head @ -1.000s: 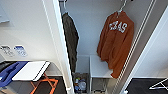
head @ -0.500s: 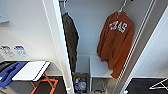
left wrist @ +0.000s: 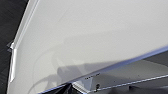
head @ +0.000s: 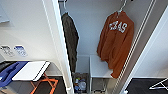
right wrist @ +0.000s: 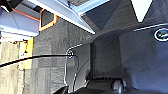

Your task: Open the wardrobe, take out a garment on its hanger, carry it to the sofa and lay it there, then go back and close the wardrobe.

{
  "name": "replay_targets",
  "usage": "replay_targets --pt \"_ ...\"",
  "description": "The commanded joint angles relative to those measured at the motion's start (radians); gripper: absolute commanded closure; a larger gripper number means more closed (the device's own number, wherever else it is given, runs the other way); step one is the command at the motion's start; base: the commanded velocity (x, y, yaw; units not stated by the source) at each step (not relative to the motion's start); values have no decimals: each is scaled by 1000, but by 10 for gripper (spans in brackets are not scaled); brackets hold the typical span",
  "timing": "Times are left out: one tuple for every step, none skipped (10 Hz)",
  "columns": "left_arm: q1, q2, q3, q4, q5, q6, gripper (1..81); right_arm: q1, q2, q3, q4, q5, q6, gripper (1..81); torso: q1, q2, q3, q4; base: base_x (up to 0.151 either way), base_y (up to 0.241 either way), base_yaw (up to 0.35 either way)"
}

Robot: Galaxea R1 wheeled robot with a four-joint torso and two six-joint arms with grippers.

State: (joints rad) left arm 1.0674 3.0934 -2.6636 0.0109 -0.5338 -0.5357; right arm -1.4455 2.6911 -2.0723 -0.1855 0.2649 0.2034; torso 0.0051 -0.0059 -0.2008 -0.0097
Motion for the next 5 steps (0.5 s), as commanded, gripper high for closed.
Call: replay_targets --pt "-77 94 -176 -152 -44 5 10 43 -14 34 -18 -46 -1 10 0 0 0 0 0 0 0" --pt "-68 93 -205 -182 -46 2 10 44 -11 32 -21 -47 -1 10 0 0 0 0 0 0 0" --pt "-53 90 -223 -204 -46 0 10 44 -9 34 -22 -49 -1 10 0 0 0 0 0 0 0" --pt "-34 82 -234 -212 -48 -1 10 44 -9 34 -23 -49 -1 10 0 0 0 0 0 0 0" --pt "-13 79 -237 -225 -49 2 10 44 -6 31 -29 -49 -1 10 0 0 0 0 0 0 0"
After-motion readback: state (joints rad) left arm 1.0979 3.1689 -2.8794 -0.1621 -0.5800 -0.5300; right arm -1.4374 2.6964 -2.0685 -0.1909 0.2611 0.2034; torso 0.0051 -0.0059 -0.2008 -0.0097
